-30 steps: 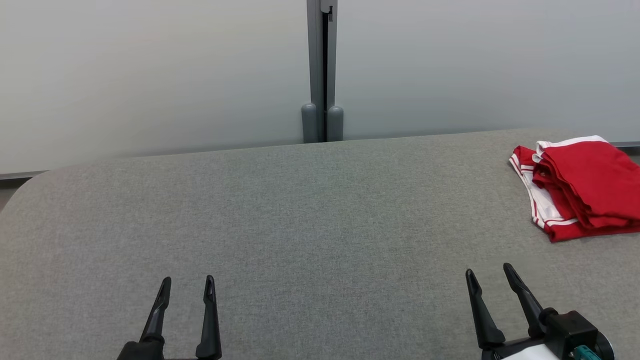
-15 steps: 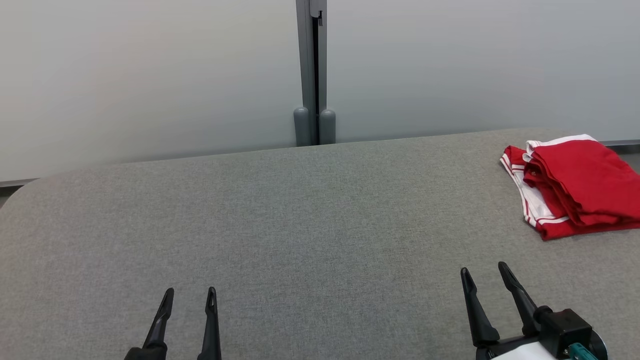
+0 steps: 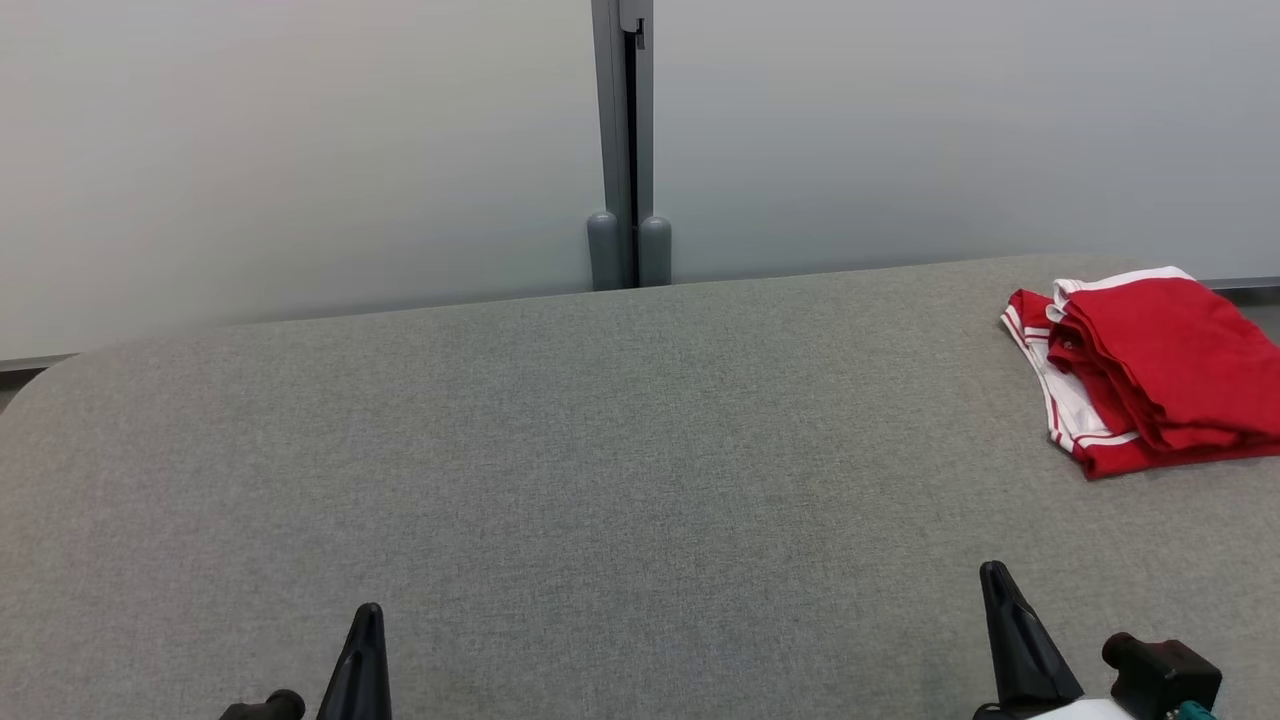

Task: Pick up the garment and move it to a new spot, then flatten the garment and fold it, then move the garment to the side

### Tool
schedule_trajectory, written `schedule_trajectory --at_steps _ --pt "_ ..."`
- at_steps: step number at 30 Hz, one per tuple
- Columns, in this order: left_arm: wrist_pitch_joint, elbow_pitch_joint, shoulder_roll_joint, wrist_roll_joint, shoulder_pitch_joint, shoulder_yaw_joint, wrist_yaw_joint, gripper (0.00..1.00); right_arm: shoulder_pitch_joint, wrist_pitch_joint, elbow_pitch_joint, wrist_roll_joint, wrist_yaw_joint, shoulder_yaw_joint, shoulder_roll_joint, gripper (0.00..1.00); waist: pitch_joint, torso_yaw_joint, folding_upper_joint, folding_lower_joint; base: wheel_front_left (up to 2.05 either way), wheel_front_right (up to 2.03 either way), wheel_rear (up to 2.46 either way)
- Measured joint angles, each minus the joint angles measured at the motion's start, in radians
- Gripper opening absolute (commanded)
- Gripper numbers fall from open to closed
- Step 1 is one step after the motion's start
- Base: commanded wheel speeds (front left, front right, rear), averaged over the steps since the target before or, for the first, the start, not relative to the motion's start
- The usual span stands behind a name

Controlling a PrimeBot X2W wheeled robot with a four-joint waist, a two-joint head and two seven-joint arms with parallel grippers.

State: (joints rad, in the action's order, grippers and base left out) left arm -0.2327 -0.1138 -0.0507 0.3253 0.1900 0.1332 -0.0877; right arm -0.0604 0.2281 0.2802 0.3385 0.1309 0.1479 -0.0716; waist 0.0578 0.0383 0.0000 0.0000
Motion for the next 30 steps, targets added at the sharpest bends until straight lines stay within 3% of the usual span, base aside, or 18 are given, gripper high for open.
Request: schedule_trajectory --at_steps 30 --pt "0.100 -0.057 -0.025 0.504 -0.109 -0.054 0.080 0.00 0.061 -0.107 -0.009 0.489 0.000 -0.075 -0.005 0.00 -0.015 -0.010 0.0000 0.0000 0.00 0.00 0.00"
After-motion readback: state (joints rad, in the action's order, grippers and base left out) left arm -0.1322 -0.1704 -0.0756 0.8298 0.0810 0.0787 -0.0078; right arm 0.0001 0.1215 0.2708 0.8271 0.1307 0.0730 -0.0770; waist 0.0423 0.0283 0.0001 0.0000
